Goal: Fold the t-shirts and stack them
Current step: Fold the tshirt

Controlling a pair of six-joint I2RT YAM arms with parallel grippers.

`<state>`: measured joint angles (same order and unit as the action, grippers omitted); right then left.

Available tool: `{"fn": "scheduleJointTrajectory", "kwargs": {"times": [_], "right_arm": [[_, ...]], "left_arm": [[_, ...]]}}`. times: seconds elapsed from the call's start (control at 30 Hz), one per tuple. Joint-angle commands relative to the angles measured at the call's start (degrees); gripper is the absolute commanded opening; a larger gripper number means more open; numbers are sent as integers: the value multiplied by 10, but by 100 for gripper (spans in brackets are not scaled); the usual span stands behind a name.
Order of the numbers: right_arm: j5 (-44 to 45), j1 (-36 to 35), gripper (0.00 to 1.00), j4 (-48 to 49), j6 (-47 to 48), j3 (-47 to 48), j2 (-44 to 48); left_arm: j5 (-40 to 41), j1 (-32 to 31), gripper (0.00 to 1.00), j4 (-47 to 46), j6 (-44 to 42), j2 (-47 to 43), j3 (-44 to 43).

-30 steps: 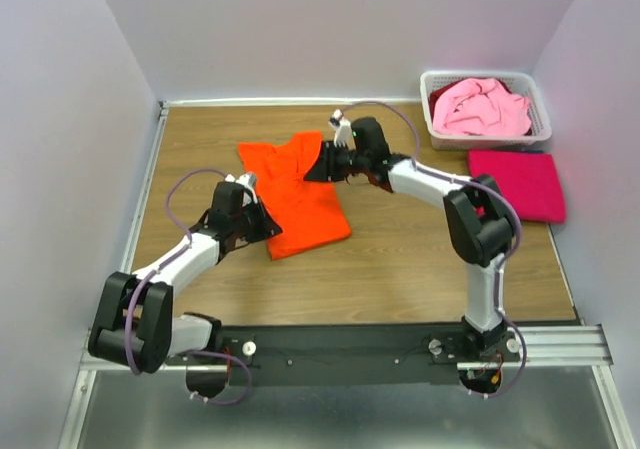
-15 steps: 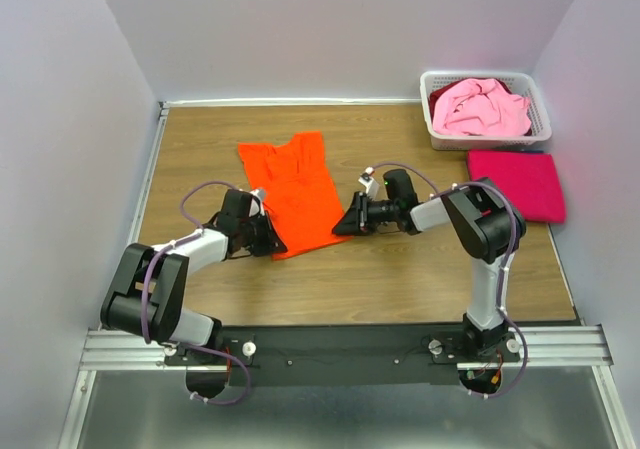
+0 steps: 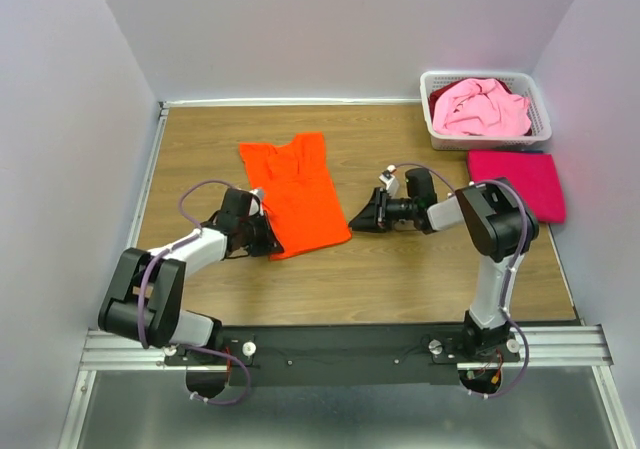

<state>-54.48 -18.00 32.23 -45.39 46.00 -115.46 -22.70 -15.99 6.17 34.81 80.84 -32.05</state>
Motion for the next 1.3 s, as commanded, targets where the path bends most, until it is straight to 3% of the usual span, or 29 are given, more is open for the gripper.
{"fn": "scheduleJointTrajectory", "kwargs": {"times": [0.0,0.1,0.2,0.33,0.57,0.7,0.9,1.03,1.27], "right_arm": [[16,-4,39,-48,25,16,46],[12,-17,40,-46,24,63,48],[17,-26,41,-37,6,114,28],[38,-43,43,-23,-34,241,-43],[68,-71,43,-6,-103,429,-193],[100,-72,43,-4,-121,489,-269],[164,-65,43,-26,-145,472,-319],[237,-64,45,-68,-98,425,-267],[232,-65,49,-180,37,431,-155]], "left_arm": [[55,3,6,60,-11,-44,-10],[86,9,7,37,3,-88,-50],[93,36,7,-10,10,-79,-75],[61,75,7,-76,11,3,-129],[35,106,7,-100,15,142,-198],[20,119,6,-117,39,214,-205],[53,144,4,-102,62,230,-216],[69,148,4,-81,49,218,-211],[88,145,9,-63,25,129,-193]]}}
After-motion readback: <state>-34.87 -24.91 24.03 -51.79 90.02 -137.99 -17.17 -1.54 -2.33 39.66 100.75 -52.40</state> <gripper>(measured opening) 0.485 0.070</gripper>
